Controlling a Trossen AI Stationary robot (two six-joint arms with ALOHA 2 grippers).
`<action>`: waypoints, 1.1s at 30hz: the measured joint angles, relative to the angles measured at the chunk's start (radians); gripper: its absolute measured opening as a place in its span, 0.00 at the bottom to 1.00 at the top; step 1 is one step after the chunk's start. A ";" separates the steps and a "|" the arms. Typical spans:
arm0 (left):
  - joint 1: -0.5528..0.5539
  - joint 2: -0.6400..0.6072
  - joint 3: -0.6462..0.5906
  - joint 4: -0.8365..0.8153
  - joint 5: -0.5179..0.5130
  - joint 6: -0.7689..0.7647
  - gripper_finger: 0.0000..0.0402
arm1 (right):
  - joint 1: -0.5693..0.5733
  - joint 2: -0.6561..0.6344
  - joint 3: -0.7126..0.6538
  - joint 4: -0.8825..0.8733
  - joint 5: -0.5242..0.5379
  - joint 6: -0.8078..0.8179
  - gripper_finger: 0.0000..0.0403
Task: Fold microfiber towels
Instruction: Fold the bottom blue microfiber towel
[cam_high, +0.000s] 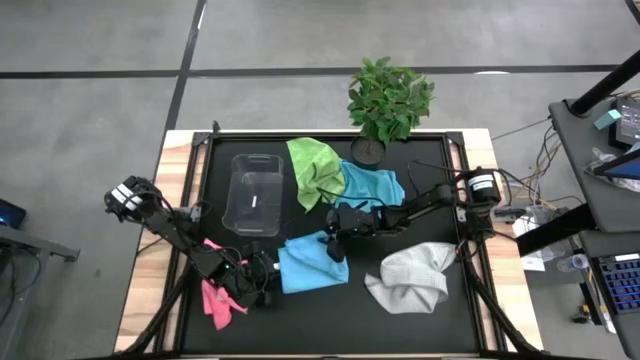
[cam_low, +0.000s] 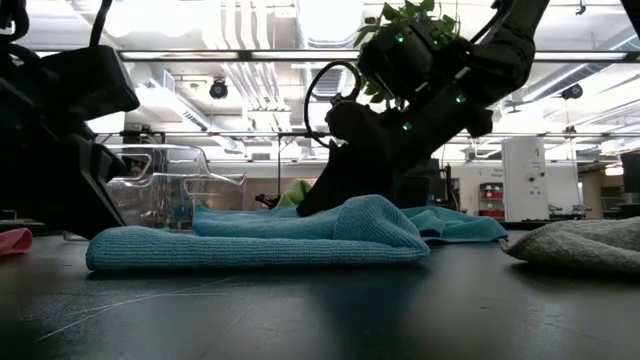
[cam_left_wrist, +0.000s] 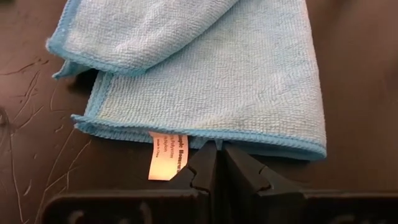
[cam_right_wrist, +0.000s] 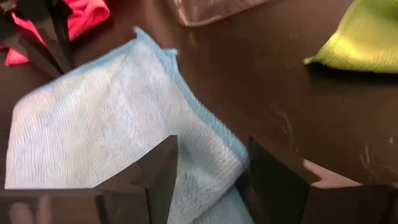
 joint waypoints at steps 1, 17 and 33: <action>0.000 0.000 -0.001 0.000 0.000 0.000 0.03 | 0.000 0.000 0.000 0.000 -0.005 -0.001 0.43; 0.000 0.000 -0.016 0.019 -0.003 0.000 0.03 | 0.056 -0.001 0.057 0.022 -0.016 0.000 0.03; 0.002 0.000 -0.018 0.022 -0.003 0.000 0.03 | 0.178 0.080 0.249 -0.008 0.011 -0.043 0.02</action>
